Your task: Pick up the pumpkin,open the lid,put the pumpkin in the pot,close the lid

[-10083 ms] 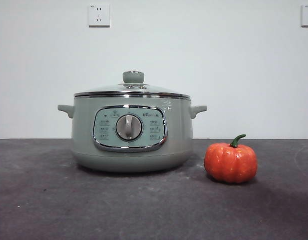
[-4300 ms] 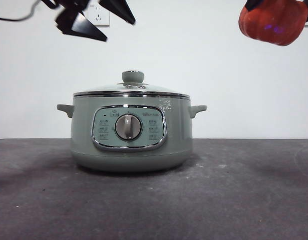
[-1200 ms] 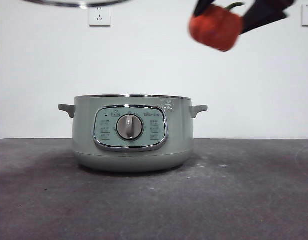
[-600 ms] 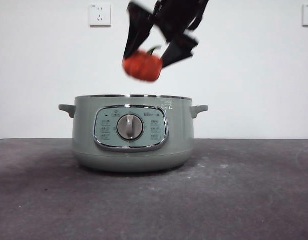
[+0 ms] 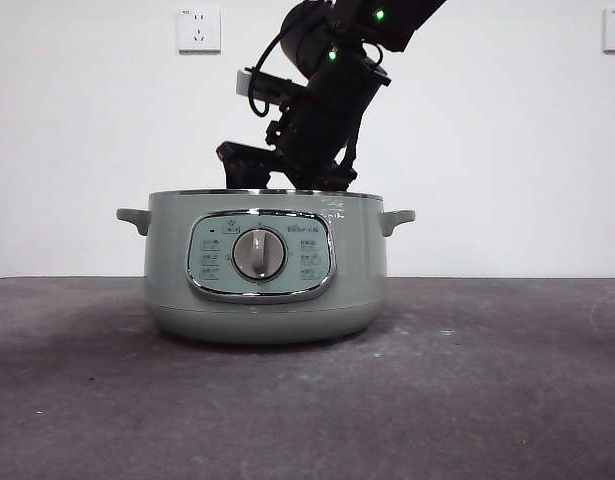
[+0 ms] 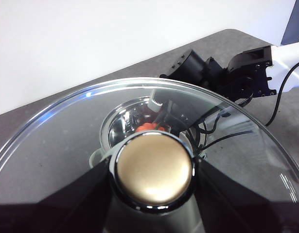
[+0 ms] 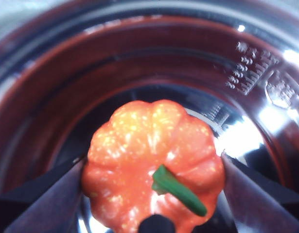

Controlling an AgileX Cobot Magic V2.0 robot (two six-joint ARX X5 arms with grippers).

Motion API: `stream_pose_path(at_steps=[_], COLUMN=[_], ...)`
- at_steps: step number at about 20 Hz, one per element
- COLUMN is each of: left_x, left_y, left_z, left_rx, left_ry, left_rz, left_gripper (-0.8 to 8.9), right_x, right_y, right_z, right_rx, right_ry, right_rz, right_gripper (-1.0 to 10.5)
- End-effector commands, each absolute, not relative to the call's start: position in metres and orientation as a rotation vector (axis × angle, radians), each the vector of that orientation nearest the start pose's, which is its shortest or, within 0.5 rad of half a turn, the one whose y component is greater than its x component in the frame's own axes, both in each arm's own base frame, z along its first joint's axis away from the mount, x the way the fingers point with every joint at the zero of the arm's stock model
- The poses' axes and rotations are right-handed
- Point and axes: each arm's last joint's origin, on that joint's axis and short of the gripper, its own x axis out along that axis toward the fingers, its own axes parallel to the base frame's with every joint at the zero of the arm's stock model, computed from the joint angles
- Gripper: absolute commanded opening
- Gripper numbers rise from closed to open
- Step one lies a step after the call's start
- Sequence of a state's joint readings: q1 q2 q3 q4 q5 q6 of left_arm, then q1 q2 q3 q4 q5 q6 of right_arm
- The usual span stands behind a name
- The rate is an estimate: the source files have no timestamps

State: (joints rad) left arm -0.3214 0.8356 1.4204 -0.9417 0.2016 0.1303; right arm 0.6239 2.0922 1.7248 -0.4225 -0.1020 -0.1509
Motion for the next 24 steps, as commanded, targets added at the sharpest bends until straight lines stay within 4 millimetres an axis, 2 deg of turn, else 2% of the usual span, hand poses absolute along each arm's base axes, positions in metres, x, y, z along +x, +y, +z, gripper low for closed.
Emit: stream_pose_path(at_steps=[1, 3, 4, 6, 7, 11, 13, 15, 18, 22, 24], left_x=[0.093, 0.093, 0.093, 0.093, 0.093, 0.093, 0.094, 0.095, 0.114, 0.172, 0.201], left_y=[-0.037, -0.037, -0.037, -0.037, -0.037, -0.037, -0.037, -0.038, -0.044, -0.065, -0.076], left_z=[0.458, 0.458, 0.458, 0.457, 0.457, 0.456, 0.456, 0.456, 0.458, 0.449, 0.440], left_rx=[0.140, 0.140, 0.141, 0.141, 0.141, 0.142, 0.142, 0.145, 0.146, 0.139, 0.134], left_ry=[0.258, 0.263, 0.265, 0.270, 0.275, 0.280, 0.281, 0.278, 0.259, 0.286, 0.300], left_rz=[-0.543, -0.545, -0.545, -0.545, -0.546, -0.546, -0.546, -0.547, -0.554, -0.607, -0.640], left_gripper=[-0.08, -0.08, -0.09, -0.09, -0.08, -0.09, -0.09, -0.09, -0.09, -0.09, -0.09], right_x=[0.380, 0.379, 0.378, 0.378, 0.378, 0.377, 0.377, 0.372, 0.345, 0.271, 0.236], right_y=[0.280, 0.279, 0.279, 0.279, 0.279, 0.279, 0.278, 0.274, 0.248, 0.181, 0.154], right_z=[0.219, 0.216, 0.216, 0.215, 0.215, 0.216, 0.226, 0.253, 0.324, 0.419, 0.449], right_rx=[-0.374, -0.380, -0.380, -0.381, -0.366, -0.353, -0.344, -0.319, -0.318, -0.246, -0.213], right_ry=[0.765, 0.793, 0.797, 0.809, 0.816, 0.815, 0.793, 0.736, 0.616, 0.541, 0.487], right_rz=[0.750, 0.752, 0.752, 0.750, 0.743, 0.738, 0.733, 0.729, 0.604, 0.485, 0.475], right_gripper=[-0.1, 0.0, 0.6, 3.7, 4.9, 5.2, 6.0, 6.0, 6.0, 6.0, 6.0])
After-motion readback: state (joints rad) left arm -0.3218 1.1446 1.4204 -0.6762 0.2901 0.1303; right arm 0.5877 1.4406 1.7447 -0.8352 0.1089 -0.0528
